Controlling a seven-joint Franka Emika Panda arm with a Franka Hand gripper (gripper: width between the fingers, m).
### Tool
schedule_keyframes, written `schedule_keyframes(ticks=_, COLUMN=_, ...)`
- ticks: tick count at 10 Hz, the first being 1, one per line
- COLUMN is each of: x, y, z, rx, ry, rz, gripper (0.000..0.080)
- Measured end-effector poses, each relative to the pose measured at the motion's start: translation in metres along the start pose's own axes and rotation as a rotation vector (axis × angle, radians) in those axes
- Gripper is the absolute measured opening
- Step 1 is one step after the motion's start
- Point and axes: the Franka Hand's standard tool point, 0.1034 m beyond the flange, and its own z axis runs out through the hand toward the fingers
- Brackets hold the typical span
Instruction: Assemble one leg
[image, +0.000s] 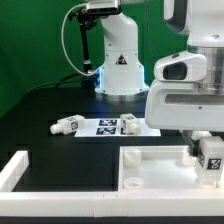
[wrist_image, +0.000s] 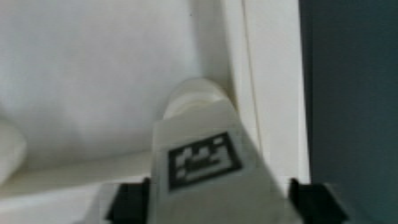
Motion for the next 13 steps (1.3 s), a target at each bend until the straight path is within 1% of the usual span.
schedule_keyframes(ticks=1, x=0.001, y=0.0, z=0.0, rx=0.001, ry=0.006, rz=0.093, gripper=0.0285)
schedule_keyframes(ticks=2, x=0.0, y=0.0, z=0.0, rx=-0.001, ry=0.02, rz=0.244, gripper=0.0285)
schedule_keyframes(ticks=3, x=-0.001, y=0.0, z=0.0, rx=0.003, ry=0.048, rz=0.339, gripper=0.0285)
schedule_keyframes(ticks=5, x=-0.001, y=0.005, z=0.001, rx=0.046, ry=0.066, rz=0.68, gripper=0.0285)
schedule_keyframes(ticks=6, x=0.0, y=0.007, z=0.001, rx=0.067, ry=0.049, rz=0.754, gripper=0.0285)
schedule_keyframes(ticks=8, x=0.001, y=0.012, z=0.001, rx=0.125, ry=0.006, rz=1.069, gripper=0.0287)
schedule_keyframes(ticks=9, x=0.001, y=0.014, z=0.001, rx=0.149, ry=-0.012, rz=1.123, gripper=0.0287)
schedule_keyframes(ticks=10, x=0.001, y=0.014, z=0.001, rx=0.15, ry=-0.015, rz=1.122, gripper=0.0287)
schedule_keyframes(ticks=11, x=-0.001, y=0.013, z=0.002, rx=0.126, ry=-0.001, rz=0.999, gripper=0.0287)
schedule_keyframes(ticks=12, x=-0.003, y=0.008, z=0.004, rx=0.066, ry=0.027, rz=0.722, gripper=0.0484)
schedule_keyframes(ticks=13, x=-0.002, y=0.005, z=0.003, rx=0.047, ry=0.018, rz=0.535, gripper=0.0484)
